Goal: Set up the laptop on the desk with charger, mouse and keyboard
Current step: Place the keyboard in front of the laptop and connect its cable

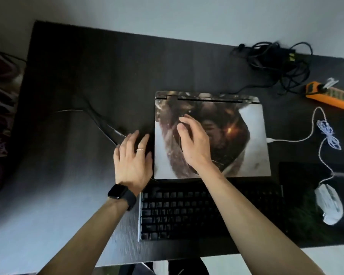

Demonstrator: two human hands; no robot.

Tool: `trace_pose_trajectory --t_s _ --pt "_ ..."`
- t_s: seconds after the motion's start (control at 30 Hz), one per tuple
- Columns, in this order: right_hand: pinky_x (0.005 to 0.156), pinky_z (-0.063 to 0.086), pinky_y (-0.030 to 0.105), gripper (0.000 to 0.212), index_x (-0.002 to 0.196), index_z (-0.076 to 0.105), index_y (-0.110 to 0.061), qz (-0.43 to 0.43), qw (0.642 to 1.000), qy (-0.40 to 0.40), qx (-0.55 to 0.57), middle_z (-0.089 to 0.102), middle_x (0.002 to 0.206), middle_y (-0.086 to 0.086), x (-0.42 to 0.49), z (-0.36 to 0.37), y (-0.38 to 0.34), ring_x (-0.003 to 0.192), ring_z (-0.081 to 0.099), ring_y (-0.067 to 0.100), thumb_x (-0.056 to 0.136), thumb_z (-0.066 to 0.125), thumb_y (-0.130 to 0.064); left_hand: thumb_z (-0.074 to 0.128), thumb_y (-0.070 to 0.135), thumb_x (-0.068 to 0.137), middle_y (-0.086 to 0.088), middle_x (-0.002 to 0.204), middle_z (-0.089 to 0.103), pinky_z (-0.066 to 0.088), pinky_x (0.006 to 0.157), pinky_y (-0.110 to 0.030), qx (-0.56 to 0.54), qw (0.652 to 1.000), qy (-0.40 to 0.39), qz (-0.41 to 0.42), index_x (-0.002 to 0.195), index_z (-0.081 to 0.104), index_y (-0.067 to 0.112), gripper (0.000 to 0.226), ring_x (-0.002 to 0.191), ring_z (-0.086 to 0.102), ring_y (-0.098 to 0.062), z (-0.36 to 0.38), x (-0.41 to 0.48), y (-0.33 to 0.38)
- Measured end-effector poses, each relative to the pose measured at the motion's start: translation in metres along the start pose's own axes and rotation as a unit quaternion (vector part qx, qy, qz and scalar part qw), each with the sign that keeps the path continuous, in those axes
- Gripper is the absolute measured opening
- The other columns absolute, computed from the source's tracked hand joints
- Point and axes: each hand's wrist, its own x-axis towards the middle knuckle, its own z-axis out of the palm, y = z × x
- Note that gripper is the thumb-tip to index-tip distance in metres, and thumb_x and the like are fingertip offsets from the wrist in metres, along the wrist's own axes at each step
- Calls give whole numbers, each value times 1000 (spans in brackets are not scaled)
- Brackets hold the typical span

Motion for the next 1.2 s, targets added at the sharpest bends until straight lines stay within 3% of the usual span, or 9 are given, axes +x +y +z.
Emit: trace_pose_trajectory --t_s 0.07,0.2,0.37,0.5,0.8,1.03,1.2 --pt "111 43 35 39 128 65 -21 5 1000 27 -11 57 140 -9 -34 -32 21 124 49 -7 100 51 -45 62 18 87 -10 147 41 32 109 -51 -32 999 1 -38 141 46 15 57 133 38 -32 3 -21 7" --pt "114 38 45 47 121 67 -15 -30 987 105 -121 58 140 -3 -119 -93 98 137 45 13 97 47 -50 59 14 90 -13 148 39 33 109 -51 -70 992 4 -100 143 43 12 55 134 37 -34 7 -66 28" --pt "114 26 62 63 143 50 -25 84 948 145 -272 31 161 7 -205 -146 180 151 22 31 90 48 -59 57 39 92 -16 151 31 34 107 -53 -67 975 -14 -212 147 35 17 63 134 35 -39 7 -115 58" --pt "114 28 63 78 156 30 -28 106 959 115 -238 14 166 12 -231 -158 211 149 21 38 90 51 -64 54 51 91 -17 151 32 30 111 -52 -67 965 -28 -254 150 30 19 71 136 32 -37 9 -138 74" --pt "115 27 60 76 153 38 -20 54 966 151 -203 21 162 18 -233 -156 225 145 27 42 89 54 -58 51 46 96 -16 155 27 20 116 -43 -125 954 -31 -270 154 20 22 70 140 23 -34 9 -149 85" --pt "117 27 58 74 152 40 -18 45 966 173 -186 24 160 19 -239 -152 231 144 27 40 90 59 -53 50 47 96 -16 153 30 23 115 -43 -98 960 -32 -262 154 23 22 69 136 26 -35 11 -151 80" --pt "119 24 53 68 152 40 -22 62 973 139 -173 21 162 18 -242 -156 225 147 24 38 93 62 -49 51 43 96 -18 154 28 19 115 -44 -105 960 -54 -253 153 24 20 68 138 25 -37 11 -152 76"
